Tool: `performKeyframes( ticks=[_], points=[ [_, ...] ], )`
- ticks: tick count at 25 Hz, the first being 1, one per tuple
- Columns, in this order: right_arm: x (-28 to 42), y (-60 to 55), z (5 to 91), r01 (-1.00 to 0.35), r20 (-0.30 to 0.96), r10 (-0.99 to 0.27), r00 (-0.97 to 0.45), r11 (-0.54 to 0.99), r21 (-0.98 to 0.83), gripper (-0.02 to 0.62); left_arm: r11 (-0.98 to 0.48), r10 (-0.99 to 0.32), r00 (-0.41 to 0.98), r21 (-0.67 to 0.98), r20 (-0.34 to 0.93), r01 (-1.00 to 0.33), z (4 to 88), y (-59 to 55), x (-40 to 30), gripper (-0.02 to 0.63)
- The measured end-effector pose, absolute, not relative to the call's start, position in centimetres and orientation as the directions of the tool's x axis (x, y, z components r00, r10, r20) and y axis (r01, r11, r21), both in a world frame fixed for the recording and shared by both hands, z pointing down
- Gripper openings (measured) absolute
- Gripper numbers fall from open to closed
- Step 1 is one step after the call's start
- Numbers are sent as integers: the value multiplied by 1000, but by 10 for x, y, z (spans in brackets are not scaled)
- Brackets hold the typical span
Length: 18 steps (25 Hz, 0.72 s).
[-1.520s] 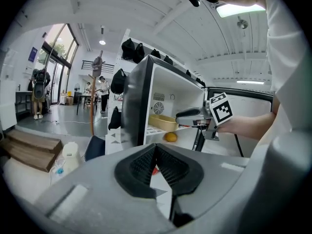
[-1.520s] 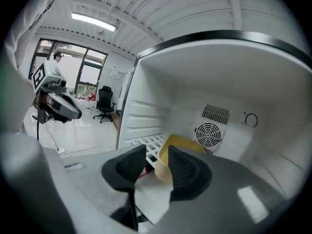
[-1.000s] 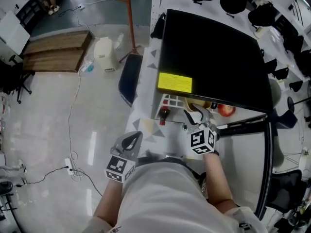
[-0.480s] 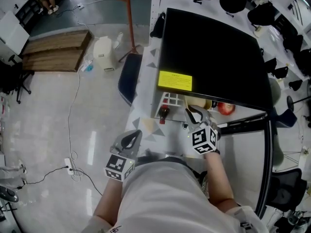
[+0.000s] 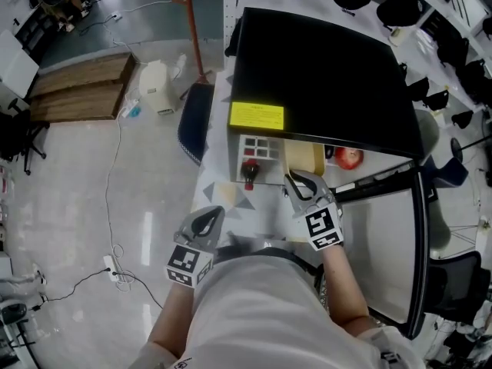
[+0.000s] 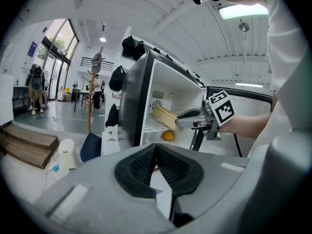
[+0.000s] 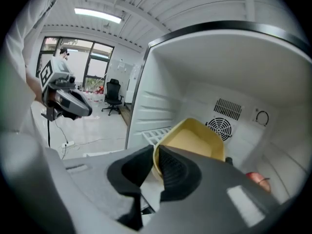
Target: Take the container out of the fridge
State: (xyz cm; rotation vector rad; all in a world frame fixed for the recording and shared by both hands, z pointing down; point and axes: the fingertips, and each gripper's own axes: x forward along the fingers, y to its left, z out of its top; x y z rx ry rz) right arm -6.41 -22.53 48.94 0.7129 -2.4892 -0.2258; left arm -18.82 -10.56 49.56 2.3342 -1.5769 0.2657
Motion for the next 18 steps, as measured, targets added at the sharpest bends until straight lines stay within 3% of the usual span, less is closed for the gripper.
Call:
performKeyframes(
  ticks=[8,18],
  points=[
    [-32,-195,480,-526,363,-516,-776,847,79,37,-419,-838,444,148,317,-896,489,-108,-157,8],
    [11,-161,475,-586,286,-560,-778,810,-8,37,-516,-791,542,166,284,-840,483,-118,-112,8]
  ],
)
